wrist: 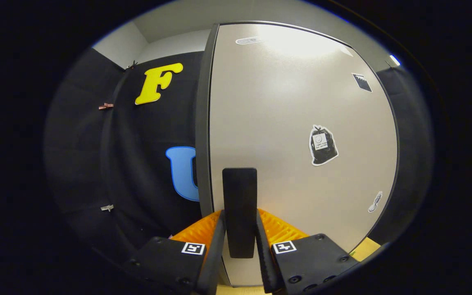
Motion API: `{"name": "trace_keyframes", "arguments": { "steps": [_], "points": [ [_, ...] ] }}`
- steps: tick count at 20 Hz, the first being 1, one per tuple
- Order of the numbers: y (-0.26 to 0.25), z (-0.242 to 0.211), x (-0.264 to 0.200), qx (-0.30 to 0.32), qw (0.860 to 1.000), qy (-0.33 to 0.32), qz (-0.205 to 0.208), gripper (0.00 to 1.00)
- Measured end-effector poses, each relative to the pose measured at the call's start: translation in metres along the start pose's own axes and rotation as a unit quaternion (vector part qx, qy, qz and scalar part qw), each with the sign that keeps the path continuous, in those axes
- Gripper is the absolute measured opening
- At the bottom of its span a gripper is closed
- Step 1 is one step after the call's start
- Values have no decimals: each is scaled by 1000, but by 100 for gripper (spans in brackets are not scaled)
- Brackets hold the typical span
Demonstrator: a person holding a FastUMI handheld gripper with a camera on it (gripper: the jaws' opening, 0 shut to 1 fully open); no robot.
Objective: Open the shoe cabinet door, grab the shoes and put them into the shoe cabinet, then close the shoe cabinet door.
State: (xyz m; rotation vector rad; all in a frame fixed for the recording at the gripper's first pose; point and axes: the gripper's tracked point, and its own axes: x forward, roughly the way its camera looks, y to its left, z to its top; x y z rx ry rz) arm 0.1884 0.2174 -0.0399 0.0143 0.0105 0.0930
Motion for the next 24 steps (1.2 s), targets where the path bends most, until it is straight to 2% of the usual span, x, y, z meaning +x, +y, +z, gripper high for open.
{"name": "trace_keyframes", "arguments": {
  "steps": [1, 3, 4, 18, 24],
  "points": [
    [0, -1, -5, -1, 1000, 2, 2, 34],
    [1, -1, -5, -2, 1000, 9, 14, 27],
    [1, 0, -5, 3, 1000, 10, 20, 19],
    [-6, 23, -95, 20, 994, 18, 103, 19],
    [-29, 30, -138, 26, 992, 18, 119, 19]
  ]
}}
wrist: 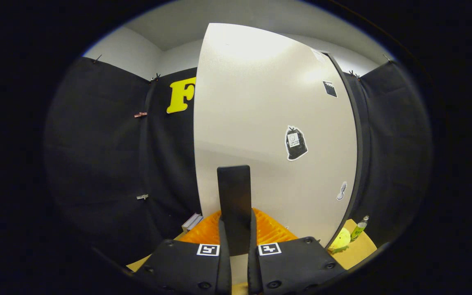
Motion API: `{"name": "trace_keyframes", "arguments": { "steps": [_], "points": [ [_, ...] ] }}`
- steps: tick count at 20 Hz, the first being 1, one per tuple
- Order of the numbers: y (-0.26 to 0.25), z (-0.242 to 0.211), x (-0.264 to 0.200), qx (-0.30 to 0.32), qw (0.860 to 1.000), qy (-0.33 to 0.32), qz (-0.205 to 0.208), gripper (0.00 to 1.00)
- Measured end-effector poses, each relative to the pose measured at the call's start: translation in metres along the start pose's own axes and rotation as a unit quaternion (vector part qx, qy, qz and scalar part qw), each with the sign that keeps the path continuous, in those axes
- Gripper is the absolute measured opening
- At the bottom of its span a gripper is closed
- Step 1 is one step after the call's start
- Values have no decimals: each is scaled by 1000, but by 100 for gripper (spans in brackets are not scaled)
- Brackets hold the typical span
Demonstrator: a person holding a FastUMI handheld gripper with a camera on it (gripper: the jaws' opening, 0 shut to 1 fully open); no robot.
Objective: Open the shoe cabinet door, grab the shoes and put them into the shoe cabinet, then close the shoe cabinet door.
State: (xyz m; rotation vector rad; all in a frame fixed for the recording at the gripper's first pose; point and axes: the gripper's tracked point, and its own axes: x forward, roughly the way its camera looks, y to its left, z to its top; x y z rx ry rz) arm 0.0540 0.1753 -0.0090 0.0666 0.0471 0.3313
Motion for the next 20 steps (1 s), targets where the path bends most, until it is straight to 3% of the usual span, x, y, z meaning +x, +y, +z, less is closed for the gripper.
{"name": "trace_keyframes", "arguments": {
  "steps": [10, 20],
  "points": [
    [-44, 4, -62, 2, 1000, 2, 9, 19],
    [-101, 4, -106, -10, 998, 5, -63, 24]
  ]
}}
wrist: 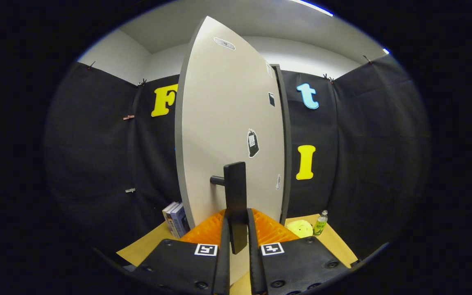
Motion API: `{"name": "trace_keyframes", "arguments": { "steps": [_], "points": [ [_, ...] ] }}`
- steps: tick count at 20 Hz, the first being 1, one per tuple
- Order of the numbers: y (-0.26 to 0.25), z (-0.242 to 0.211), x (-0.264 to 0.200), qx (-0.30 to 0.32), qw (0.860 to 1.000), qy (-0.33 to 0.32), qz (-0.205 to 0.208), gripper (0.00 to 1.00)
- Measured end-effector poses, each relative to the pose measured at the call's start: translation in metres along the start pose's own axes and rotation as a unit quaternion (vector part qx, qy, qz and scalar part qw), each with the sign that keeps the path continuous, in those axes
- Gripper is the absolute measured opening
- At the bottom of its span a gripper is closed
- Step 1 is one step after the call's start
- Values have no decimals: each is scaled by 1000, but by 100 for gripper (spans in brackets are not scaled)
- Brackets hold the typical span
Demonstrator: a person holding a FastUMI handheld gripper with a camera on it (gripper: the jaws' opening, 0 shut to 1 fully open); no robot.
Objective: Open the shoe cabinet door, grab the shoes and put them into the shoe cabinet, then close the shoe cabinet door.
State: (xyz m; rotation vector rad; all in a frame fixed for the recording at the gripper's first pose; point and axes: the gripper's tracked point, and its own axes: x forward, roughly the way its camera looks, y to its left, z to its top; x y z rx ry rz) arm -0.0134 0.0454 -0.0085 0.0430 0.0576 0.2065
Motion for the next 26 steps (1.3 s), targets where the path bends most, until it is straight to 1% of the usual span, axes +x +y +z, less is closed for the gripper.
{"name": "trace_keyframes", "arguments": {
  "steps": [5, 11, 12, 14, 17, 21, 23, 26],
  "points": [
    [-17, -5, -13, 13, 1000, 12, -12, 23],
    [-55, 1, -19, 11, 998, 7, -59, 23],
    [-62, 3, -20, 19, 998, 6, -64, 21],
    [-73, 10, -20, 22, 997, -6, -68, 18],
    [-92, 20, -23, 12, 997, -24, -73, 18],
    [-120, 23, -27, 36, 995, -33, -87, 18],
    [-117, 20, -28, 46, 995, -30, -79, 18],
    [-119, 23, -33, 47, 995, -29, -82, 18]
  ]
}}
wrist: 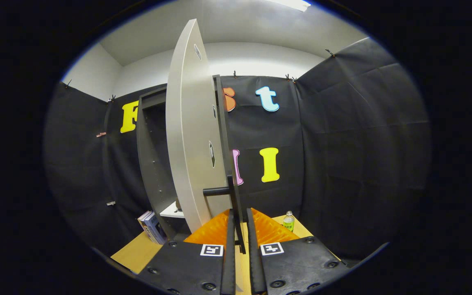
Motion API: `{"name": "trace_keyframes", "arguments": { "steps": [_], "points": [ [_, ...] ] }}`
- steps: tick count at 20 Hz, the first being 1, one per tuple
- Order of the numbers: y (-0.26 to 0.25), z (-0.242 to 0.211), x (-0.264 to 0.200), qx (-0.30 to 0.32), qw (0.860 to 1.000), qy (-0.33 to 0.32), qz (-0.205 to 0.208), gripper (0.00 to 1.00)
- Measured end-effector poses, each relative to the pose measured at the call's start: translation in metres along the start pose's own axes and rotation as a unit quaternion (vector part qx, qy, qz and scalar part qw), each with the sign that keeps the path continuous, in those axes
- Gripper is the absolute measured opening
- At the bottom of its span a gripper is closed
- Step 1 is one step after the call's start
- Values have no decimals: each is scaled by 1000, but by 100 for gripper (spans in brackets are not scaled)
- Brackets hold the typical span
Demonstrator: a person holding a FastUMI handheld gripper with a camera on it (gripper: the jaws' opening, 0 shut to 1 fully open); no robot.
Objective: Open the shoe cabinet door, grab the shoes and put them into the shoe cabinet, then close the shoe cabinet door.
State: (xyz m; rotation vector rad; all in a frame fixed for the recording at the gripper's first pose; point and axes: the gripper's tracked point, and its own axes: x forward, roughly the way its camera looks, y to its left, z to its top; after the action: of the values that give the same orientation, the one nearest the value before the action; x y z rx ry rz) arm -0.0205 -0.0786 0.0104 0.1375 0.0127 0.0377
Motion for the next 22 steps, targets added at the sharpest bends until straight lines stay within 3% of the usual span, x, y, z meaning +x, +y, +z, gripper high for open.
{"name": "trace_keyframes", "arguments": {
  "steps": [3, 7, 10, 12, 17, 22],
  "points": [
    [5, 12, -19, -18, 1000, -10, 1, 21],
    [35, 12, -51, -21, 999, 10, 38, 44],
    [75, -10, -68, -20, 995, 42, 83, 72],
    [108, -32, -75, -24, 990, 68, 117, 96],
    [161, -91, -76, -33, 977, 125, 167, 99],
    [206, -189, -61, -26, 957, 211, 196, 99]
  ]
}}
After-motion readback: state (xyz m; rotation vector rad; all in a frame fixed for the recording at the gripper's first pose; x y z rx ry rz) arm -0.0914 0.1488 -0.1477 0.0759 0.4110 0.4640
